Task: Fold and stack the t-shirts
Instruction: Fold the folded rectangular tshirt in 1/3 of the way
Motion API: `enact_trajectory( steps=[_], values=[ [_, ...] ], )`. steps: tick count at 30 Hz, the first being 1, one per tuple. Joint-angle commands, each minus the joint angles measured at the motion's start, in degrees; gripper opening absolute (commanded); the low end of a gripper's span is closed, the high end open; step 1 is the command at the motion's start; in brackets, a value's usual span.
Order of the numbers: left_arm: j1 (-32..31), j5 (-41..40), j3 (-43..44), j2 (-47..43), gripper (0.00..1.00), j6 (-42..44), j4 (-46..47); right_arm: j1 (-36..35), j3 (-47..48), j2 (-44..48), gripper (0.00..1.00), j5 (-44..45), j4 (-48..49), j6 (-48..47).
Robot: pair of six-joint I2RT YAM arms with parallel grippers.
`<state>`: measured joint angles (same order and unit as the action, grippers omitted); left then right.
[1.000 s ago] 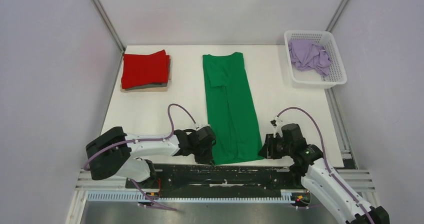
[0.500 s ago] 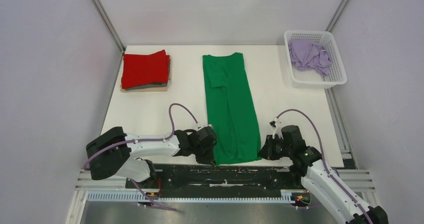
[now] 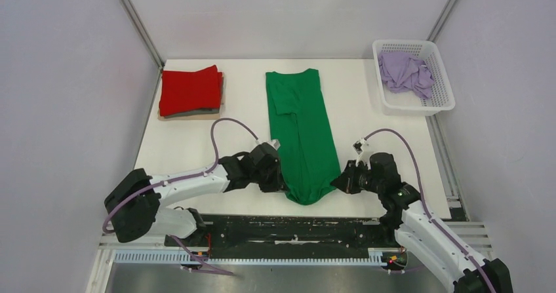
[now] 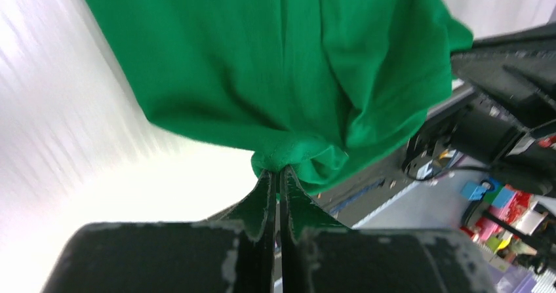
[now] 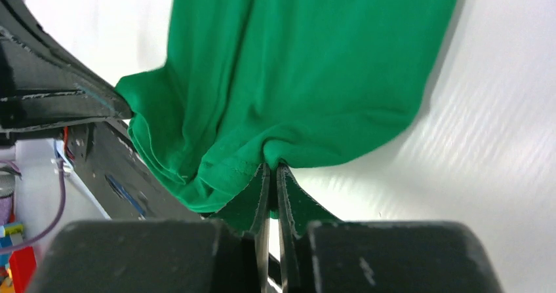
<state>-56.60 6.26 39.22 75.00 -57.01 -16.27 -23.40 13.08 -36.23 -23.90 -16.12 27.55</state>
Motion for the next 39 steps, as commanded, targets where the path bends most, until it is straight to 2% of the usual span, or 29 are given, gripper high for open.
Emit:
enact_trajectory(
  steps=[1,5,13,22,31,39],
  values=[
    [5.50,1.36,4.32,0.70,0.02,7.22,4.23,0.02,3.25,-4.16,0.06,1.81,13.31,2.39],
    [10.63,1.83,6.73,1.59,0.02,10.17,5.76,0.04,6.77,-11.47,0.06,3.31,18.57,1.91],
    [18.90,-0.47,13.70,7.76,0.02,14.73,5.11,0.11,15.82,-23.25,0.05,11.94,22.72,-1.03],
    [23.88,-1.62,25.48,17.08,0.02,19.90,1.53,0.68,26.17,-35.86,0.05,17.14,23.73,-5.36],
    [28.20,-2.24,31.47,23.09,0.02,19.88,0.71,3.80,33.31,-46.24,0.05,16.81,25.50,-6.81],
    [29.92,-1.47,36.93,28.61,0.02,20.98,-1.57,6.44,36.04,-53.07,0.05,10.98,30.23,-5.64]
  ],
)
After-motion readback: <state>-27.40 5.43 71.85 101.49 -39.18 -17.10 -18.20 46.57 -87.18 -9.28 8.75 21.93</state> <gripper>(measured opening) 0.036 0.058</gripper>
